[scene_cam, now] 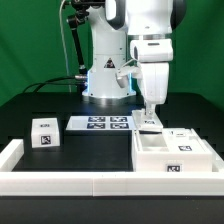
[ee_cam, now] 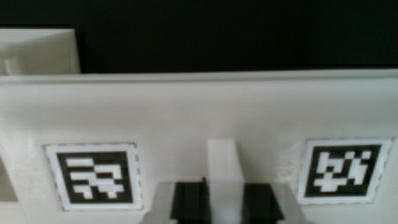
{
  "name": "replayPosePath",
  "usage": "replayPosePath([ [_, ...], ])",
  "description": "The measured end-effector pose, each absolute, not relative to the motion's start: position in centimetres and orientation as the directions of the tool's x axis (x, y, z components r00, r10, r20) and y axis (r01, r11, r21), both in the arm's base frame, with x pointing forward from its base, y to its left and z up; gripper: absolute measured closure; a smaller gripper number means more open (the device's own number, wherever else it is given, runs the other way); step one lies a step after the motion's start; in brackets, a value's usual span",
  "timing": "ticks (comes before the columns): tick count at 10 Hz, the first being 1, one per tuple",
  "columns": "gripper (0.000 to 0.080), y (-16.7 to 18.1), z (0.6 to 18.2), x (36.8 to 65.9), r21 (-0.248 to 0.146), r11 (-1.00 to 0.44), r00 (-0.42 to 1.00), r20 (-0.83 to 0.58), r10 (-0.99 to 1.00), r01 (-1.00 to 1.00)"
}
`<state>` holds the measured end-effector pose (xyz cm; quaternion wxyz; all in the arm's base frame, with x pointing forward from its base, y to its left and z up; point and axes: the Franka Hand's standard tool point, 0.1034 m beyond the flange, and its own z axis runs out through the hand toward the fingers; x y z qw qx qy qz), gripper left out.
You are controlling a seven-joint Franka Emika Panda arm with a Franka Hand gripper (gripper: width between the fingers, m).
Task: Assemble cabinet
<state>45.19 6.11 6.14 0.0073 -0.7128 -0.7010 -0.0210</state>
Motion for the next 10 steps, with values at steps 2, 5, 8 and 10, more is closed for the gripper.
replayPosePath([
  [2,0.0731,5.74,5.76,45.42,0.015,-0.023,0.022,0.044,0.999,1.000],
  [5,0.0731,5.77,5.79,45.49,0.017,-0.024,0.023,0.044,0.999,1.000],
  [8,0.0731,5.67,5.71,45.50,0.010,-0.004,0.003,0.042,0.999,1.000],
  [10,0.0731,5.58,5.64,45.46,-0.003,0.005,-0.004,0.037,0.999,1.000],
])
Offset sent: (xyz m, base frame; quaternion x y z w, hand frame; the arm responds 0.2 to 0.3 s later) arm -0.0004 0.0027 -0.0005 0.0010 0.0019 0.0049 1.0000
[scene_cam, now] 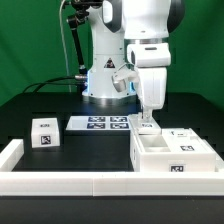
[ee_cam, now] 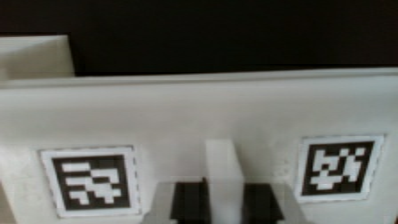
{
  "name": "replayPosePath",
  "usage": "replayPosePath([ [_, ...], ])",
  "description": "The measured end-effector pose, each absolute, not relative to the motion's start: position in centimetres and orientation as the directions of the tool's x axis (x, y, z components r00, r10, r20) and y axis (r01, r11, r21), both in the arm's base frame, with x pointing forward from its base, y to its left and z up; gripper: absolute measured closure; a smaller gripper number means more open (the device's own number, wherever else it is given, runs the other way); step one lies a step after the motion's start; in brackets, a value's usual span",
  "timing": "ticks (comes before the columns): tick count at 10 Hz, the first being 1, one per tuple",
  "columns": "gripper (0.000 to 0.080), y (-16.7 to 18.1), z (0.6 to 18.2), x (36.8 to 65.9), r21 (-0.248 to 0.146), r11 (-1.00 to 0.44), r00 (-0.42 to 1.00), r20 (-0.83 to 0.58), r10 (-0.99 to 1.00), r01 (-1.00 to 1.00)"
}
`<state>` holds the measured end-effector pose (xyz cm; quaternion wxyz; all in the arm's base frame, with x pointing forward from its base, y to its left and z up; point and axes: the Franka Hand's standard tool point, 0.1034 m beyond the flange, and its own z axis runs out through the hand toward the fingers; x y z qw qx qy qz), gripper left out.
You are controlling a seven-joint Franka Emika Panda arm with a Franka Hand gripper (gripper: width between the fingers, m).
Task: Assemble cabinet
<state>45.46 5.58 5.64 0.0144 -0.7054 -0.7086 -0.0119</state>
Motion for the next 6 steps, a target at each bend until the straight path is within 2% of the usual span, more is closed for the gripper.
replayPosePath([
  [6,0.0731,5.50,5.60,45.20,-0.006,0.009,-0.009,0.036,0.999,1.000],
])
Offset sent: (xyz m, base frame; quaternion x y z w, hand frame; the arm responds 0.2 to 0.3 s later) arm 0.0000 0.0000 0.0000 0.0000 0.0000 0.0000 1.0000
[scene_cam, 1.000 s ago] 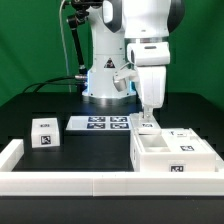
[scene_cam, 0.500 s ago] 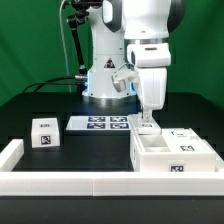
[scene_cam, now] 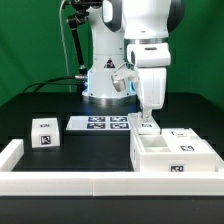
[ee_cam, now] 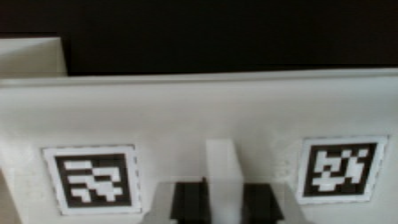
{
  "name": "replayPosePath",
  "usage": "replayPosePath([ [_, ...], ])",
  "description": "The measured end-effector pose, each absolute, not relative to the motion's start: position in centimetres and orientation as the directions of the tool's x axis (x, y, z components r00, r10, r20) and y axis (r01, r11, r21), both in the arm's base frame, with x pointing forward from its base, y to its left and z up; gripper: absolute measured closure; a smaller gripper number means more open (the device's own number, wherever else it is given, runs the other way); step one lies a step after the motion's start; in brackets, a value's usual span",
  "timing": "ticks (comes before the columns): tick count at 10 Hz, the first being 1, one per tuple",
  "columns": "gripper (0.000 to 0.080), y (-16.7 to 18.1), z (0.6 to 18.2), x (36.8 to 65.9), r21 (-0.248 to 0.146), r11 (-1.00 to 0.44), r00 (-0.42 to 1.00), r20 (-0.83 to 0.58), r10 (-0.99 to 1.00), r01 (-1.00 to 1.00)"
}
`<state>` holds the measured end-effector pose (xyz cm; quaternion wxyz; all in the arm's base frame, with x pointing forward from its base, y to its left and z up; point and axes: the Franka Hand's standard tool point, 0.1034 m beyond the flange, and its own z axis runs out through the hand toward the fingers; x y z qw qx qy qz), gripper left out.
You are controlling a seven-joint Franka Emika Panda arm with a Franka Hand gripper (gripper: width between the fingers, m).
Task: Assemble cabinet
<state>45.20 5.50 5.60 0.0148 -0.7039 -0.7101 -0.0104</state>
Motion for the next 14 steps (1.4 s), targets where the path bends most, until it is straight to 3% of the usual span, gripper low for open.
replayPosePath([
  [4,0.0731,5.50,5.75,45.48,-0.050,0.012,-0.011,0.019,1.000,0.999],
  [11,0.0731,5.41,5.80,44.90,-0.051,0.012,-0.011,0.016,1.000,0.999],
  [14,0.0731,5.62,5.73,45.01,-0.026,0.011,-0.011,0.028,1.000,1.000],
])
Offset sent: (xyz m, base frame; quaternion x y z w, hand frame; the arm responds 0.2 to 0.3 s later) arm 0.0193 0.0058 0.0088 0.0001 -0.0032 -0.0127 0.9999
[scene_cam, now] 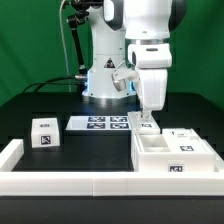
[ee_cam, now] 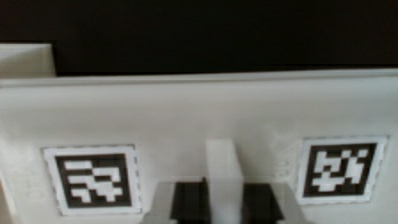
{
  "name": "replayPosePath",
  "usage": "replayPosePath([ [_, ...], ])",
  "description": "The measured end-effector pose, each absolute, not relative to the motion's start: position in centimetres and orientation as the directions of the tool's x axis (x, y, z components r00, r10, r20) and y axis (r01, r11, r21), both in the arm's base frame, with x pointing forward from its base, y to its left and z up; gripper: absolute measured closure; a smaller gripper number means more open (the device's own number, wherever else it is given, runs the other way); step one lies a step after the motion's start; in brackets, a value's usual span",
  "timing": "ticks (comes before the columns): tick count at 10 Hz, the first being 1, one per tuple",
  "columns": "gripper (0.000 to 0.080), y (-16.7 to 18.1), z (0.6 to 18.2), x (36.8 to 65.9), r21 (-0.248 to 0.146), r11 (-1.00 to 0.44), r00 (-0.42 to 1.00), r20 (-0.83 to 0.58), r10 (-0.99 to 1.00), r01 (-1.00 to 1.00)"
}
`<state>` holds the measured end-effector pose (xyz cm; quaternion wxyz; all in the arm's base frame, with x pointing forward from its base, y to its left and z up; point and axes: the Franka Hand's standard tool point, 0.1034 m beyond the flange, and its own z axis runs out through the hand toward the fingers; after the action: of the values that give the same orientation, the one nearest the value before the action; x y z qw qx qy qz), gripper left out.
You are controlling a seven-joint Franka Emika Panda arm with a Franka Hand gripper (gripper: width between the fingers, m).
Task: Assemble cabinet
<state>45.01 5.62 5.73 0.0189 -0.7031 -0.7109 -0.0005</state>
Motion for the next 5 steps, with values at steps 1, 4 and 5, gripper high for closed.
replayPosePath([
  [1,0.0731,5.79,5.72,45.01,-0.009,0.012,-0.011,0.035,0.999,1.000],
  [4,0.0731,5.96,5.86,45.14,0.023,0.007,-0.008,0.046,0.999,1.000],
  [5,0.0731,5.84,5.85,45.23,0.020,0.008,-0.009,0.045,0.999,1.000],
])
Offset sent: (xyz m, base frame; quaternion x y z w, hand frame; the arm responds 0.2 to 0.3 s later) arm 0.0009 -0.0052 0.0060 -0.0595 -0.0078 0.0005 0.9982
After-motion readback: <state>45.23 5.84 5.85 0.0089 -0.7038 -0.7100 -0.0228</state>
